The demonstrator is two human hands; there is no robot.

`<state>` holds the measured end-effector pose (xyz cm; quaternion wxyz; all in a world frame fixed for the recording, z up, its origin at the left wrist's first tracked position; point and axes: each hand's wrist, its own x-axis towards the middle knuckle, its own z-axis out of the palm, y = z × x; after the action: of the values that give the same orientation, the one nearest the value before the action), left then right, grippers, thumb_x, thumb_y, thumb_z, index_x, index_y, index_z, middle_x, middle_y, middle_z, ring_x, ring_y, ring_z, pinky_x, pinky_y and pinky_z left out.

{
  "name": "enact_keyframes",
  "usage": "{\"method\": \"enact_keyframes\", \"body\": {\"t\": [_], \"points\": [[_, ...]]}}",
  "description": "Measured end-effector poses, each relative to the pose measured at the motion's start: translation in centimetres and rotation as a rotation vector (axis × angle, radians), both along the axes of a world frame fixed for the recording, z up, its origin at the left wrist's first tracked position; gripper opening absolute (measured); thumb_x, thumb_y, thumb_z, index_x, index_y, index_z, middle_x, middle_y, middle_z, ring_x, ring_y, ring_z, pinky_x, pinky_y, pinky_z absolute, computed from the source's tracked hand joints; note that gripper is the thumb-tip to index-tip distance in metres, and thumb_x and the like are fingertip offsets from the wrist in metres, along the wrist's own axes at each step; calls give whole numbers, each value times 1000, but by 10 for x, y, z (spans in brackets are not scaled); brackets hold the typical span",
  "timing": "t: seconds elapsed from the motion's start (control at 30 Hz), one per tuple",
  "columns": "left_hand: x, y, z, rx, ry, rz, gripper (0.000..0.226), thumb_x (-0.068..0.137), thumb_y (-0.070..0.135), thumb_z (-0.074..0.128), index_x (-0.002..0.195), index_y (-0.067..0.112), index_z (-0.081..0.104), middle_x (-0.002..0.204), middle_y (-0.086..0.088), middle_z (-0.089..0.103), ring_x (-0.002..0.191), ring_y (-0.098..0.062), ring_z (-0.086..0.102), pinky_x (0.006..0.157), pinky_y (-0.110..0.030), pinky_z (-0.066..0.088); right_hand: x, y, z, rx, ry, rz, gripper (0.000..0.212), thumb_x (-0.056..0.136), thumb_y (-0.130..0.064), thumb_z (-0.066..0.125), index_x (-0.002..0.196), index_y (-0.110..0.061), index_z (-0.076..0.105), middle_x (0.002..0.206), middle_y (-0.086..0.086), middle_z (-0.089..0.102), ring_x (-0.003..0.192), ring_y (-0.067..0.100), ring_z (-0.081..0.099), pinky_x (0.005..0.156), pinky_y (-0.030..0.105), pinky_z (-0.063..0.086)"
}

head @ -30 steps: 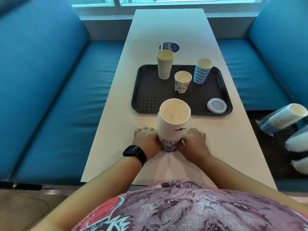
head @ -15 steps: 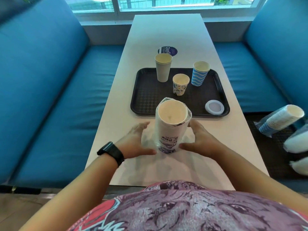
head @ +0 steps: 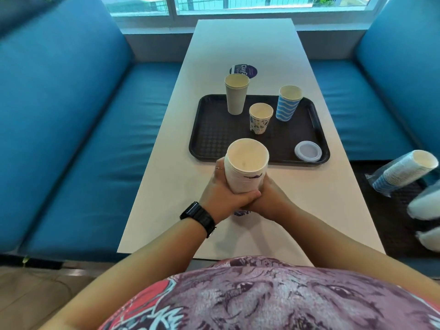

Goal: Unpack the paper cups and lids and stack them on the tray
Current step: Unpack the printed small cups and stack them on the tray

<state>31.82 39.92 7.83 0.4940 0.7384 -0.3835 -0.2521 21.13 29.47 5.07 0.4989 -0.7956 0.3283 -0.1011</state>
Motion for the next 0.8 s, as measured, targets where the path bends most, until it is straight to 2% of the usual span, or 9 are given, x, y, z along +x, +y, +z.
{"method": "enact_keyframes", "body": {"t": [0.17, 0.23, 0.3, 0.4, 0.47, 0.53, 0.6, 0.67, 0.8], "points": [[-1, -1, -22, 71, 37, -7, 84, 60, 24, 94, 120, 29, 35, 117, 7, 58, 109, -10, 57, 92, -24, 48, -3, 10, -5, -117, 139, -51, 84, 42, -58, 77, 119, -28, 59, 110, -4, 69, 101, 21, 65, 85, 42, 55], [-2, -1, -31, 85, 51, -9, 80, 61, 23, 94, 119, 24, 39, 112, 11, 59, 107, -9, 58, 87, -18, 50, -5, 10, -6, -154, 175, -64, 78, 47, -48, 85, 116, -21, 62, 109, 3, 69, 100, 27, 64, 86, 42, 54], [-1, -1, -40, 81, 63, -5, 79, 61, 22, 94, 122, 18, 44, 111, 12, 60, 106, -8, 59, 88, -19, 51, -5, 8, -3, -187, 217, -31, 72, 53, -40, 89, 116, -18, 64, 109, 6, 68, 101, 29, 64, 87, 42, 53], [2, 0, -47, 119, 72, -11, 79, 58, 28, 94, 121, 22, 46, 109, 16, 61, 102, 1, 60, 87, -18, 52, -8, 3, 8, -163, 292, 115, 86, 50, -47, 84, 126, -20, 56, 118, 4, 63, 107, 25, 60, 89, 37, 52], [3, 2, -54, 162, 89, -12, 79, 55, 32, 93, 121, 25, 50, 109, 14, 65, 104, -4, 63, 87, -26, 55, -17, -2, 19, 32, 210, 180, 100, 46, -41, 76, 137, -23, 38, 127, -6, 51, 115, 14, 51, 87, 16, 47], [4, 5, -63, 204, 116, 9, 80, 54, 27, 95, 122, 26, 53, 110, 12, 67, 104, -9, 64, 91, -37, 56, -29, -4, 34, 165, 76, 208, 97, 56, -23, 72, 141, -30, 24, 131, -11, 42, 119, 4, 43, 81, 0, 38], [1, 4, -66, 249, 118, 32, 77, 50, 33, 95, 115, 29, 54, 109, 12, 67, 102, -11, 64, 92, -41, 55, -36, -4, 43, 188, -68, 201, 98, 66, -16, 80, 143, -32, 21, 136, -15, 42, 122, -7, 41, 85, -3, 33], [-3, 0, -63, 352, -23, 61, 64, 51, 41, 91, 101, 28, 54, 104, 9, 64, 99, -16, 62, 90, -41, 55, -33, 2, 42, 131, -145, 151, 99, 69, -14, 87, 140, -38, 22, 132, -22, 44, 118, -20, 39, 88, -3, 31], [-9, 0, -52, 452, -234, 61, 62, 62, 45, 85, 115, 22, 61, 103, -2, 61, 109, -26, 58, 93, -38, 50, -19, 13, 34, 31, -175, -19, 87, 65, -20, 90, 125, -40, 30, 113, -22, 52, 103, -4, 51, 76, -2, 36]]}}
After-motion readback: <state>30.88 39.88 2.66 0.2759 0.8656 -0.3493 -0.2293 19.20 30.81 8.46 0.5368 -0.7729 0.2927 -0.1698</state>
